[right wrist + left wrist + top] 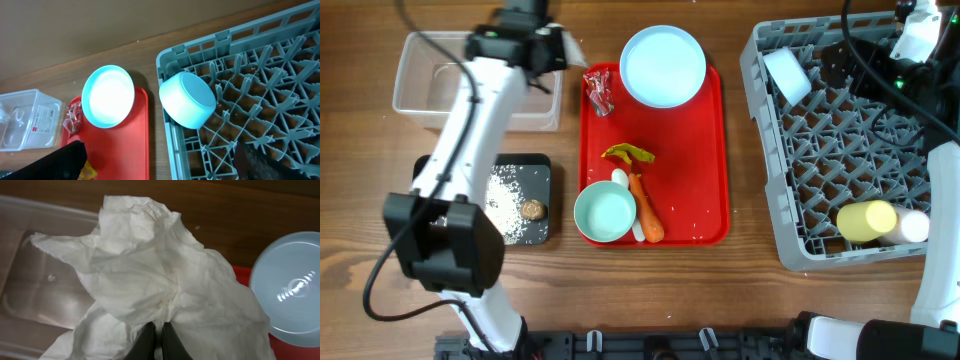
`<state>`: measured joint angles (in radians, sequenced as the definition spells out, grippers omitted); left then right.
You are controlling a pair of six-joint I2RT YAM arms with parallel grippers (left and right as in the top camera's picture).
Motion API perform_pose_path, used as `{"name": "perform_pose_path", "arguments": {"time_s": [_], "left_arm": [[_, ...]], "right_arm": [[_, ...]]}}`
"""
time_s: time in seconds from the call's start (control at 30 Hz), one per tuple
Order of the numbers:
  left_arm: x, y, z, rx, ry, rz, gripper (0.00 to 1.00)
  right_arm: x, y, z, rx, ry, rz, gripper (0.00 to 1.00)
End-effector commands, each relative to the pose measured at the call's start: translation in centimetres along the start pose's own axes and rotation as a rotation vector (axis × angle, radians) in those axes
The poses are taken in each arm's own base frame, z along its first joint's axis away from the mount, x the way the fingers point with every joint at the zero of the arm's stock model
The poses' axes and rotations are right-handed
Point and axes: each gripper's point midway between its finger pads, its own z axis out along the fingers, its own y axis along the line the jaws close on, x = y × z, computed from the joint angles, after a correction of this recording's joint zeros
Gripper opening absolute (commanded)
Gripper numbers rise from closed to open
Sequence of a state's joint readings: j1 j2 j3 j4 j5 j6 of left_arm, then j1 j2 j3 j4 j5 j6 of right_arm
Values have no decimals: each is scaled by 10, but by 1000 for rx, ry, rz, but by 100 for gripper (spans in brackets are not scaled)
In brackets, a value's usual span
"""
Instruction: Sort waste into correct bins and load items into the dishwasher rack
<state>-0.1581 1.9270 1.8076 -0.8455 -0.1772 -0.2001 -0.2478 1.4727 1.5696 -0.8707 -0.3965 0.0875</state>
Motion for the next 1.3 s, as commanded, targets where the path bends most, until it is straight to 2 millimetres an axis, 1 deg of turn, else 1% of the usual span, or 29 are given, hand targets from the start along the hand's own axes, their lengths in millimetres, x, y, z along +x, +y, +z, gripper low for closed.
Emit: {"name": "perform_pose_path", "arguments": {"time_s": [0.0, 0.03, 0.07, 0.1, 0.17, 0.2, 0.27, 0.3, 0.33, 0.37, 0.4, 0.43, 0.47, 0.53, 0.6, 0.67, 0.73, 0.77, 0.83, 0.87, 0.9, 0.93, 0.97, 1.0, 1.07, 1.1, 1.13, 1.2, 1.27], "left_arm": [[12, 55, 30, -81, 84, -96, 4], [16, 58, 36, -63, 109, -107, 18], [21, 55, 40, -33, 133, -115, 47], [23, 49, 40, 0, 143, -116, 100], [24, 26, 34, 81, 151, -100, 100], [28, -1, 28, 125, 150, -38, 100], [41, -45, 21, 166, 156, 79, 100], [45, -59, 20, 171, 155, 108, 100], [53, -77, 22, 152, 148, 151, 96], [57, -83, 25, 141, 152, 147, 94], [65, -90, 32, 136, 172, 133, 91], [75, -94, 41, 126, 202, 100, 88], [82, -95, 49, 117, 226, 55, 88], [103, -102, 73, 109, 296, -12, 86], [118, -103, 94, 83, 334, -61, 84], [123, -107, 113, 85, 330, -68, 82], [126, -111, 124, 88, 324, -81, 79], [126, -114, 128, 93, 317, -80, 74], [125, -118, 130, 101, 306, -78, 60], [125, -119, 130, 103, 303, -78, 49], [125, -119, 131, 103, 303, -77, 35], [125, -119, 131, 103, 304, -77, 24], [125, -119, 130, 102, 305, -76, 8], [126, -119, 130, 102, 305, -76, 4], [128, -117, 129, 97, 316, -70, 4], [122, -116, 116, 102, 312, -52, 4], [118, -116, 110, 107, 302, -47, 4], [101, -115, 84, 127, 266, -53, 4], [75, -110, 40, 148, 202, -65, 4]], "right_arm": [[6, 0, 6, -13, 26, -3, 97], [6, 0, 6, -13, 26, -3, 97], [6, 0, 6, -13, 26, -2, 97], [6, 0, 6, -13, 26, -3, 97], [6, 0, 6, -13, 25, -2, 97], [6, -1, 6, -13, 25, -3, 97], [6, 0, 6, -13, 26, -3, 97], [7, 0, 6, -13, 26, -2, 97], [6, 0, 6, -13, 26, -2, 97], [6, 0, 6, -13, 26, -2, 97], [6, 0, 6, -13, 25, -3, 97], [6, -1, 6, -13, 26, -3, 97], [7, -1, 6, -13, 26, -3, 97], [8, -1, 7, -13, 30, -1, 97], [8, -1, 7, -12, 32, 0, 97], [9, -1, 7, -13, 32, -4, 97], [9, -1, 7, -13, 33, -6, 97], [9, -1, 7, -13, 34, -14, 97], [10, -1, 7, -12, 38, -19, 97], [10, -1, 7, -12, 39, -19, 97], [10, -1, 7, -12, 39, -19, 97], [10, -1, 7, -12, 40, -18, 97], [11, -1, 7, -12, 42, -18, 97], [12, -1, 7, -12, 45, -17, 97], [13, -2, 6, -11, 49, -15, 97], [14, -1, 6, -12, 55, -29, 97], [14, -2, 6, -11, 56, -32, 97], [14, -2, 6, -11, 56, -35, 97], [15, -2, 6, -11, 56, -34, 97]]}}
